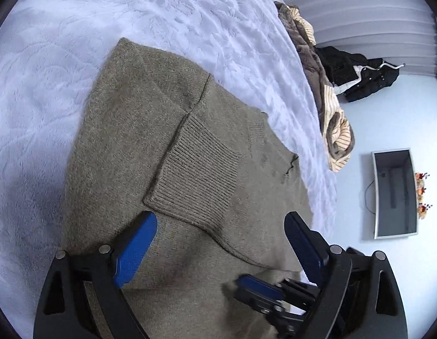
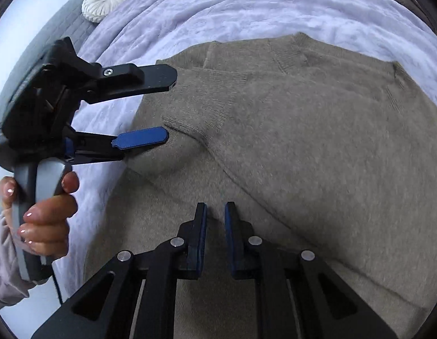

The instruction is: Fold small clothes

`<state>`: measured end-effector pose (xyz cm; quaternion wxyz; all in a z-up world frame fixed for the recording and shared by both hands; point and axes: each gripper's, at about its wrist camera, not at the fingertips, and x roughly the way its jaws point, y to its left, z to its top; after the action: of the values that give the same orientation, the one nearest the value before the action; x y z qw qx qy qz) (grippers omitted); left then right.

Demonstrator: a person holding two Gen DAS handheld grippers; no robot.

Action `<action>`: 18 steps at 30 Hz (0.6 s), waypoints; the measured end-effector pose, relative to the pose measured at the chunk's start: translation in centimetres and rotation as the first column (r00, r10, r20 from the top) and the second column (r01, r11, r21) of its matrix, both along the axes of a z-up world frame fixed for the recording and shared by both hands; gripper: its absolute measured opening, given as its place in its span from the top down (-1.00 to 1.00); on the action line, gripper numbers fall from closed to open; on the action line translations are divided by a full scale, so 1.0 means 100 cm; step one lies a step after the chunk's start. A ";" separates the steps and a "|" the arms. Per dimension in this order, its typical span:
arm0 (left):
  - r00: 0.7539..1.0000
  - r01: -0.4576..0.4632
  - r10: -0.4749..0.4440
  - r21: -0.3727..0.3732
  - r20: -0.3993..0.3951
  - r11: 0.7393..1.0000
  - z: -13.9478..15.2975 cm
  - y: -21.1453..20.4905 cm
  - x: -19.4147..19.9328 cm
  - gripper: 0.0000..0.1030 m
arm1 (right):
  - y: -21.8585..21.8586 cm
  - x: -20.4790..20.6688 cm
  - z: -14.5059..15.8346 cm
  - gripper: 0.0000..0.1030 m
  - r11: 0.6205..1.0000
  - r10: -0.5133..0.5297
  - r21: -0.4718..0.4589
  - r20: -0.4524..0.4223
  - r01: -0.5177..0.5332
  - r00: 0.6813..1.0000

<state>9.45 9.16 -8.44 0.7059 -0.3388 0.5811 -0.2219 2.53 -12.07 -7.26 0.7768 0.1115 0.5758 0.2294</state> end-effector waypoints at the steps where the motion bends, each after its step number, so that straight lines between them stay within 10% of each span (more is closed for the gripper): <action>1: 1.000 0.004 -0.005 0.025 0.005 1.000 0.002 -0.003 0.001 -0.79 | -0.015 -0.006 0.000 0.46 0.999 -0.044 0.027 -0.019 0.045 0.999; 3: 1.000 0.017 -0.019 0.088 0.020 0.996 0.007 -0.012 0.003 -0.79 | -0.049 -0.020 -0.003 0.12 0.984 -0.152 0.081 -0.058 0.157 0.987; 11: 0.999 0.018 -0.031 0.287 0.041 0.958 0.006 -0.023 0.018 -0.78 | -0.174 -0.080 -0.017 0.09 0.767 -0.542 0.270 -0.212 0.582 0.813; 15: 0.993 0.088 -0.112 0.421 0.031 0.903 0.007 -0.038 0.024 0.80 | -0.205 -0.107 -0.028 0.09 0.661 -0.627 0.321 -0.260 0.678 0.734; 18: 0.993 0.083 -0.109 0.364 0.051 0.928 0.016 -0.033 0.018 0.79 | -0.230 -0.116 -0.034 0.09 0.569 -0.681 0.358 -0.299 0.740 0.668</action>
<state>11.28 5.88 -6.82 0.7646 -0.1664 0.6025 -0.1572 -9.05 -35.11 -10.69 0.7161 0.5247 0.4600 0.0166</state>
